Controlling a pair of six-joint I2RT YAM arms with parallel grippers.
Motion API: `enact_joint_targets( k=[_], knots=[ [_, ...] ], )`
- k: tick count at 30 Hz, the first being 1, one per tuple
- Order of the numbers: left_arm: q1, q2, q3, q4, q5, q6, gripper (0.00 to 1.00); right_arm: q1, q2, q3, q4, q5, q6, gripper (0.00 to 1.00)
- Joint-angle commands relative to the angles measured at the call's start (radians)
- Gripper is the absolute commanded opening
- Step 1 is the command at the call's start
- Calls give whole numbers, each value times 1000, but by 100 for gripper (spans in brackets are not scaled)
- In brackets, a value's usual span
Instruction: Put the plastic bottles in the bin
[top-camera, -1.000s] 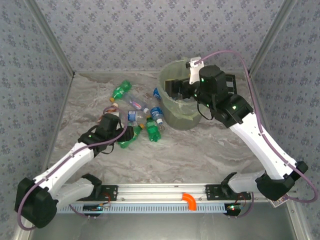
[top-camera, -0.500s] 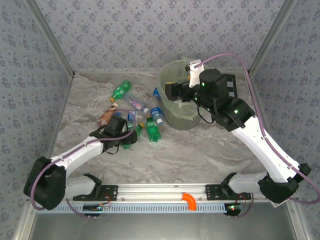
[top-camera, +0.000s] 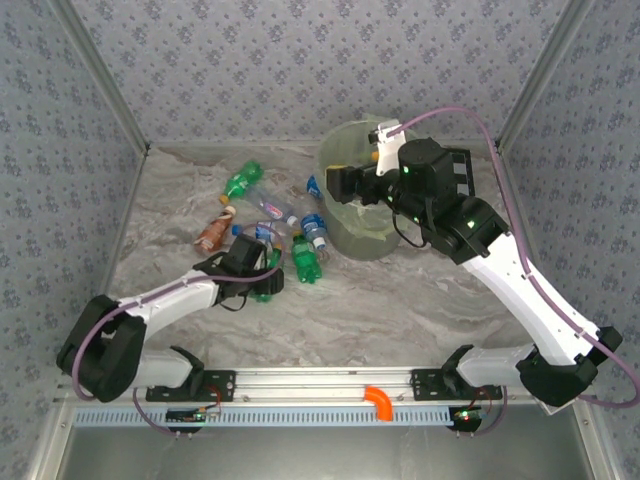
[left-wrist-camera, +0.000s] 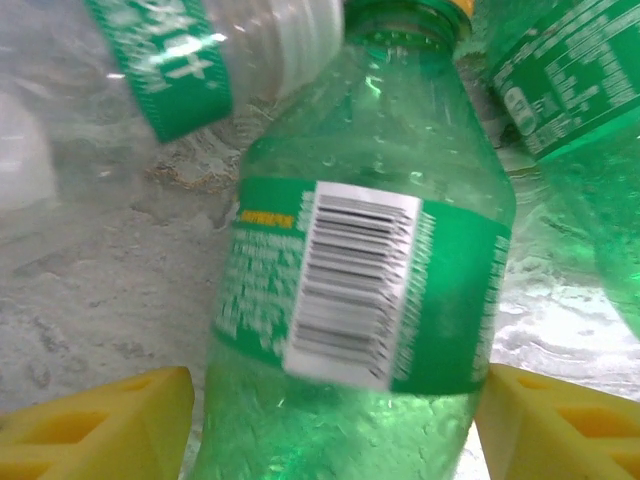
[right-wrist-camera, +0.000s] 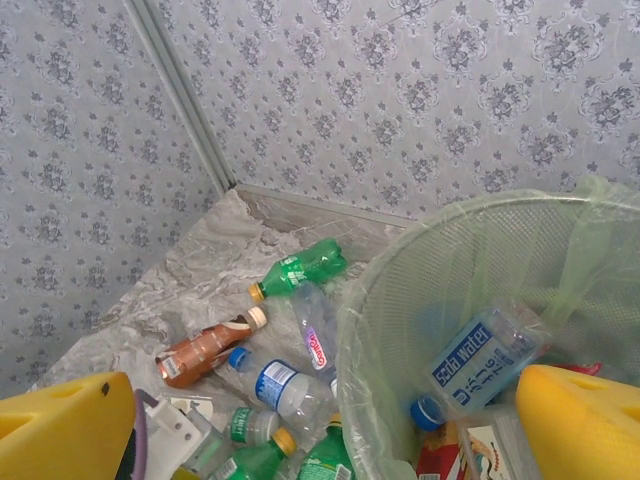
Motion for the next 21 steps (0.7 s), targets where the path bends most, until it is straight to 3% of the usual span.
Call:
enact_joint_targets(
  k=[1, 7, 12, 21],
  knots=[
    [-24, 65, 31, -13, -41, 22, 73, 7, -28, -27, 34, -29, 17, 100],
    [-88, 142, 77, -30, -94, 39, 67, 24, -40, -46, 32, -27, 31, 100],
    [-91, 94, 65, -33, -106, 33, 57, 42, -50, -35, 18, -1, 29, 100],
    [-92, -9, 31, -53, -112, 17, 51, 49, -47, -60, 35, 9, 51, 100]
  ],
)
